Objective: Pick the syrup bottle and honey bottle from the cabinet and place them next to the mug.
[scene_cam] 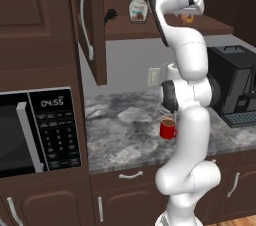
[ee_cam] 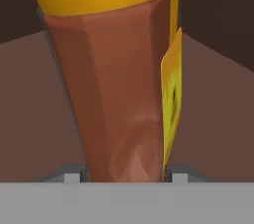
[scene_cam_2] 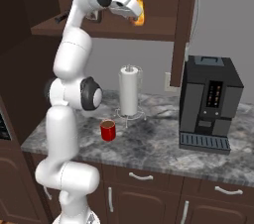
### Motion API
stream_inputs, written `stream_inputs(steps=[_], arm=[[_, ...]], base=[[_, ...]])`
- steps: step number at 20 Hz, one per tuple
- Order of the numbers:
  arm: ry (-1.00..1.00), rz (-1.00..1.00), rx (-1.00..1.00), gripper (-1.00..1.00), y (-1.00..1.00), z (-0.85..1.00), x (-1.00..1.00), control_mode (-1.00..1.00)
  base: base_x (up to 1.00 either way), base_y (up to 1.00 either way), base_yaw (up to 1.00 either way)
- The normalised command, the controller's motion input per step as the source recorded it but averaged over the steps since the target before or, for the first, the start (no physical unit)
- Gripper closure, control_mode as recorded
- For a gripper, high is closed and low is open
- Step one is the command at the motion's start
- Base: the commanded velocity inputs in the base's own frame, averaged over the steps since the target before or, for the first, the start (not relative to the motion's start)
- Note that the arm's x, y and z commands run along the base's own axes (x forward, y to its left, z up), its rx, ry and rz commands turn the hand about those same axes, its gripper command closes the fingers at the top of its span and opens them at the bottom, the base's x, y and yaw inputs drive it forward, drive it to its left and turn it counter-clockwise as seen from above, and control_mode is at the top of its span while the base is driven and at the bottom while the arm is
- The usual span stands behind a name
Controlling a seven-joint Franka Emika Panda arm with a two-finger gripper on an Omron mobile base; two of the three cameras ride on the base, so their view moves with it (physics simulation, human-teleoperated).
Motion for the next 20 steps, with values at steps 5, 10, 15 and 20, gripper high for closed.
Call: stream_inputs(steps=[5, 10, 15, 20], arm=[[-0.11, 0.02, 0.00, 1.00, 0.11, 0.00, -0.77, -1.00], [-0.09, 0.04, 0.00, 1.00, 0.11, 0.00, -0.93, -1.00], [-0.06, 0.10, 0.00, 1.00, 0.07, 0.00, -1.00, -1.00], [0.00, 0.23, 0.00, 1.00, 0.02, -0.04, -1.00, -1.00]], base=[[0.00, 0.00, 0.00], [0.00, 0.00, 0.00], [0.00, 0.00, 0.00], [0.00, 0.00, 0.00]])
